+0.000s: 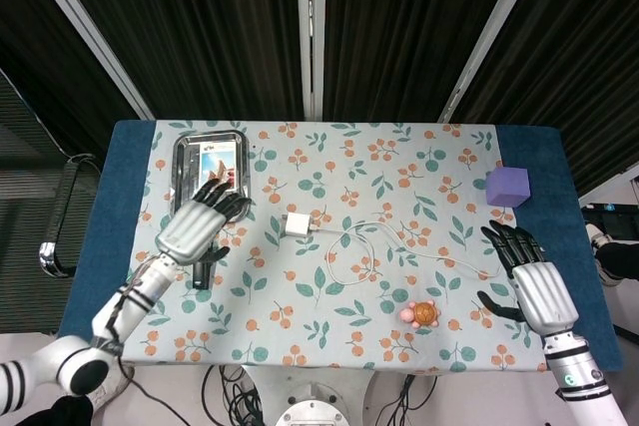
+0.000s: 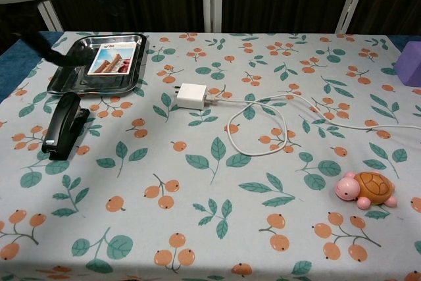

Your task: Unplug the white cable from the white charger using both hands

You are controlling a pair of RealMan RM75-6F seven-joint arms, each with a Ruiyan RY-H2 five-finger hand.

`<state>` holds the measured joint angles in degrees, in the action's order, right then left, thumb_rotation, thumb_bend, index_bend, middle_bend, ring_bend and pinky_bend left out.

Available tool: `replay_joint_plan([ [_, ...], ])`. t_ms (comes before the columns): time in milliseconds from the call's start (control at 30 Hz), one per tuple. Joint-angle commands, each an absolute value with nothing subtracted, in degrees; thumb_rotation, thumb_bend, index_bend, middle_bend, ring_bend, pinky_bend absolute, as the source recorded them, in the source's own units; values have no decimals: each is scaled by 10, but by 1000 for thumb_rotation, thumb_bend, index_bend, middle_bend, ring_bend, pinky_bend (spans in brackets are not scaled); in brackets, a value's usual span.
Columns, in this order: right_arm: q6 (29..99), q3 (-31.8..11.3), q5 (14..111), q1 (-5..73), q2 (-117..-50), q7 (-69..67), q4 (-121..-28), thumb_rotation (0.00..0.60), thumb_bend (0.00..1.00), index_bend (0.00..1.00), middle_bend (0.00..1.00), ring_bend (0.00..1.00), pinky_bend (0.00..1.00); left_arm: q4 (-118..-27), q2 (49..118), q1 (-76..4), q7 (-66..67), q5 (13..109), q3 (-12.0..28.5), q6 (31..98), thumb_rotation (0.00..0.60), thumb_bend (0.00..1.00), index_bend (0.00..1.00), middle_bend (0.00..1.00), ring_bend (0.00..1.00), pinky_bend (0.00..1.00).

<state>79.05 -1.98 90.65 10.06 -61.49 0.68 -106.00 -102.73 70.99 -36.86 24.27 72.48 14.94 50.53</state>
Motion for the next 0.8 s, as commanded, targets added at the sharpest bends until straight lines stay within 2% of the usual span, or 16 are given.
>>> replay_joint_plan([
  [33,791,-21,904,101,-614,8,-1061,600,167,0,0,0,0,-956,787,-462,293,617,182,439,600,219,140,136,30,0],
  [133,791,-22,902,102,-613,11,-1063,600,166,0,0,0,0,-908,834,-504,316,561,180,427,600,219,147,142,33,0],
  [267,789,-22,899,102,-611,13,-1066,600,166,0,0,0,0,-834,902,-551,339,505,172,430,600,221,190,215,100,0],
  [400,790,-22,897,101,-610,12,-1066,600,167,0,0,0,0,-784,948,-585,360,453,161,424,600,221,208,219,101,0],
  [567,789,-20,895,100,-609,6,-1062,600,167,0,0,0,0,-734,996,-613,385,400,146,437,600,221,236,260,146,4],
  [667,788,-19,895,100,-609,-1,-1059,600,167,0,0,0,0,-716,1017,-622,392,381,142,449,600,221,247,302,197,44],
  [800,788,-19,896,101,-610,-6,-1055,600,166,0,0,0,0,-698,1036,-629,401,368,136,465,600,221,267,302,197,54],
])
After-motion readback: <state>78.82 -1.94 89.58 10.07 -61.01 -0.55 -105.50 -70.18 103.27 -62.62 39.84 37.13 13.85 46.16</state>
